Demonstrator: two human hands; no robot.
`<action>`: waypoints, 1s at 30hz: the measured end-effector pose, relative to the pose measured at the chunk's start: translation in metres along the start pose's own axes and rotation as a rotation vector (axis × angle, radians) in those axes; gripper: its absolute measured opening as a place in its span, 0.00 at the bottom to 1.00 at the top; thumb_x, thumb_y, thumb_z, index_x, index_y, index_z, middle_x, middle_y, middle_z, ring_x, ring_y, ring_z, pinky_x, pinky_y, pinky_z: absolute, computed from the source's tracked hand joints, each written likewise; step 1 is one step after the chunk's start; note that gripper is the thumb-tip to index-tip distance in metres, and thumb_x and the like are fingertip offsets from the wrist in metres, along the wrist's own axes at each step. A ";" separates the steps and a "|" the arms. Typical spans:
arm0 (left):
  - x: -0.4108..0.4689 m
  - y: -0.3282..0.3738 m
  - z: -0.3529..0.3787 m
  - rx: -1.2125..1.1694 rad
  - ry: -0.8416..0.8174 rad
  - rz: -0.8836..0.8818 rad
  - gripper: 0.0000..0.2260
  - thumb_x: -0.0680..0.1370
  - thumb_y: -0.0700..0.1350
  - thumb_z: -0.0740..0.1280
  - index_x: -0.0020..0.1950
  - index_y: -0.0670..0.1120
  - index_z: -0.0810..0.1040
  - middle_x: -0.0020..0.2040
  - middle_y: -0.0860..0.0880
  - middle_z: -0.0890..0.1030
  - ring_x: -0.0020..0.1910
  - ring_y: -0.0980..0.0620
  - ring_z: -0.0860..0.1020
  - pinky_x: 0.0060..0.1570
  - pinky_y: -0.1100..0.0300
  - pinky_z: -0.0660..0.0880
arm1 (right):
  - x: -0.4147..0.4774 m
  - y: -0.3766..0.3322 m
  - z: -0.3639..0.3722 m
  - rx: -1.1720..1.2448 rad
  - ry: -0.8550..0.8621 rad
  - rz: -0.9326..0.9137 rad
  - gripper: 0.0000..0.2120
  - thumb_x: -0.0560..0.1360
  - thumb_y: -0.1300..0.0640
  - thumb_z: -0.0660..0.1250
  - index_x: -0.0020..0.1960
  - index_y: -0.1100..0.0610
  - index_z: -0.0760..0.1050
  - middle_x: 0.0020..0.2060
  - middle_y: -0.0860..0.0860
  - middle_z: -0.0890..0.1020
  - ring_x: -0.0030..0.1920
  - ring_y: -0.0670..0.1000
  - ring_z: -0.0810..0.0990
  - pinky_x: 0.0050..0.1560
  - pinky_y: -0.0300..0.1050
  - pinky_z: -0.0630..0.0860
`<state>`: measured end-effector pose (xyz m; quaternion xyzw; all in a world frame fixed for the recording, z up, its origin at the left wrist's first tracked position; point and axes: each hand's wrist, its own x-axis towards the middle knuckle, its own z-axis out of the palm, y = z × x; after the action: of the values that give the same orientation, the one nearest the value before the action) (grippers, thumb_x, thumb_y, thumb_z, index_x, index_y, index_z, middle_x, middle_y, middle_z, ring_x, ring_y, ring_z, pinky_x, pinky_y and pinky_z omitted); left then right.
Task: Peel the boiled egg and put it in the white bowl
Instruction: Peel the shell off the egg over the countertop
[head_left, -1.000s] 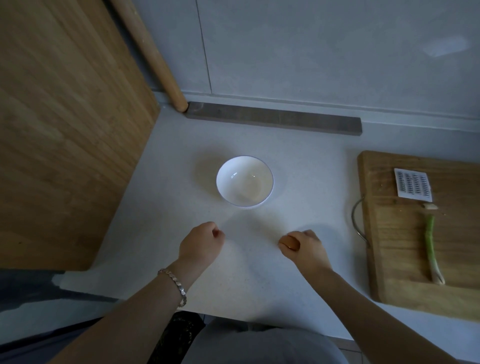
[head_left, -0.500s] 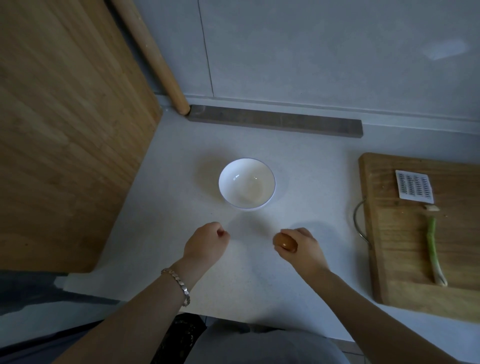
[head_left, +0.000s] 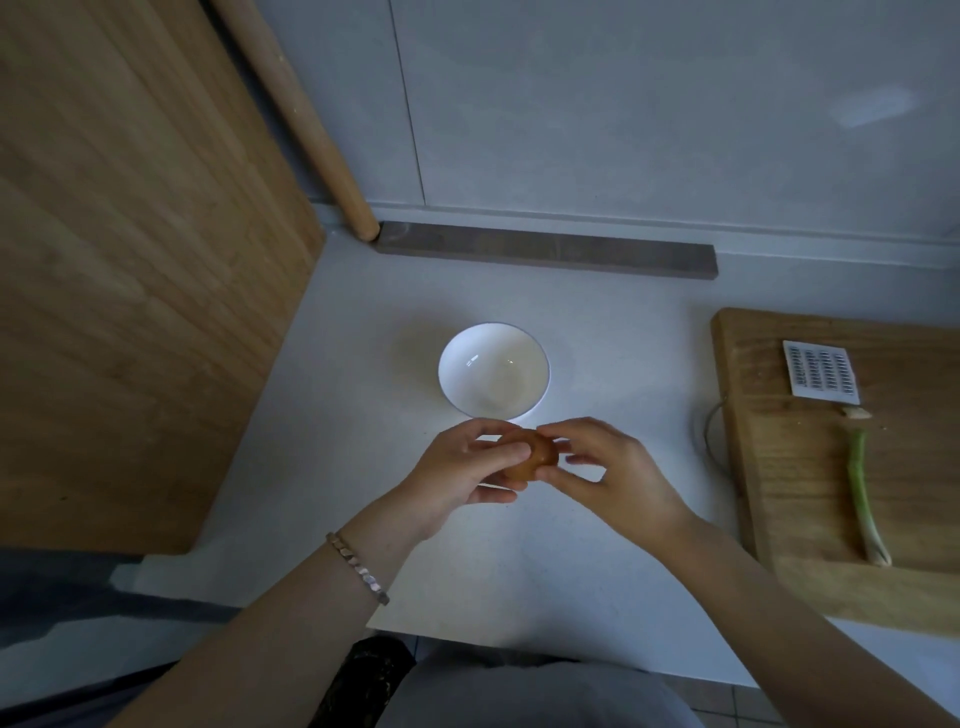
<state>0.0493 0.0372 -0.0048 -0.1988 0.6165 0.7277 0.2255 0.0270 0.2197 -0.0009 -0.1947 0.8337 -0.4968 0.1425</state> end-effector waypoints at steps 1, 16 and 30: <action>-0.001 0.000 -0.001 0.006 0.009 0.010 0.06 0.71 0.43 0.72 0.46 0.50 0.80 0.38 0.49 0.85 0.35 0.50 0.83 0.35 0.60 0.79 | 0.000 -0.001 -0.002 -0.030 0.020 -0.011 0.15 0.68 0.58 0.73 0.54 0.52 0.79 0.48 0.44 0.79 0.48 0.44 0.79 0.52 0.36 0.76; -0.018 0.009 0.011 0.121 0.062 0.115 0.07 0.68 0.42 0.74 0.39 0.55 0.82 0.35 0.50 0.85 0.32 0.50 0.82 0.34 0.60 0.79 | -0.013 -0.017 -0.001 -0.201 0.194 -0.193 0.07 0.70 0.65 0.70 0.46 0.61 0.83 0.44 0.56 0.85 0.43 0.49 0.82 0.47 0.34 0.76; -0.024 0.008 0.018 0.181 0.053 0.108 0.07 0.68 0.43 0.73 0.40 0.56 0.82 0.39 0.50 0.84 0.32 0.51 0.83 0.33 0.64 0.78 | -0.017 -0.016 -0.001 -0.111 0.232 0.002 0.05 0.73 0.65 0.67 0.42 0.60 0.81 0.36 0.46 0.83 0.37 0.41 0.79 0.41 0.29 0.75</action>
<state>0.0644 0.0521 0.0187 -0.1636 0.6953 0.6746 0.1866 0.0449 0.2215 0.0147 -0.1427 0.8710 -0.4689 0.0343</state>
